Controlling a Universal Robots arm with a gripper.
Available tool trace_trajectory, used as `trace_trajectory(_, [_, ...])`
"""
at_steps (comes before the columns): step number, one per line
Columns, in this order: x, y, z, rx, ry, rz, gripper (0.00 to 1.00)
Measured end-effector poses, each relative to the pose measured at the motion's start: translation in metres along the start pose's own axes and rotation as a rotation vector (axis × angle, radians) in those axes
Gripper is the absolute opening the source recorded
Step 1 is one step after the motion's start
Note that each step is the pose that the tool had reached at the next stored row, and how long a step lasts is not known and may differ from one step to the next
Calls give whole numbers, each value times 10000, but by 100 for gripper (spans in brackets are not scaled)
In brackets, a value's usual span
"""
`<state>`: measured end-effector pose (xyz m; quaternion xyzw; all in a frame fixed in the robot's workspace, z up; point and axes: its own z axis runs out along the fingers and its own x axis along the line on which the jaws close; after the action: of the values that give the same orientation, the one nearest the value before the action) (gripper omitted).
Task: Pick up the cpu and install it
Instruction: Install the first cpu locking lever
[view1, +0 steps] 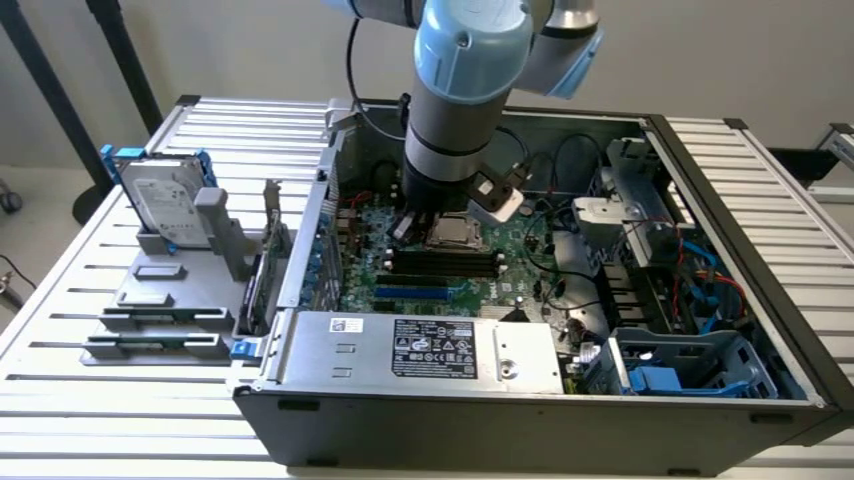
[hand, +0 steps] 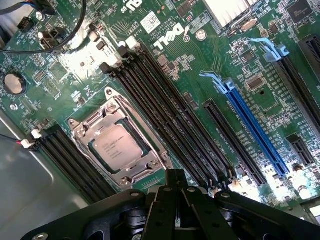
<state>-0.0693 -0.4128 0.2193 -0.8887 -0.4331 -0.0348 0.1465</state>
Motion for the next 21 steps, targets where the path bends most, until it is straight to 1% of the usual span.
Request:
trace_trajectory(5, [-2,-10,54,34,26,-40,11])
trace_trajectory(14, [9,-24,168,134,107,-141,11])
trace_trajectory(21, [7,-22,244,195,131,-240,11])
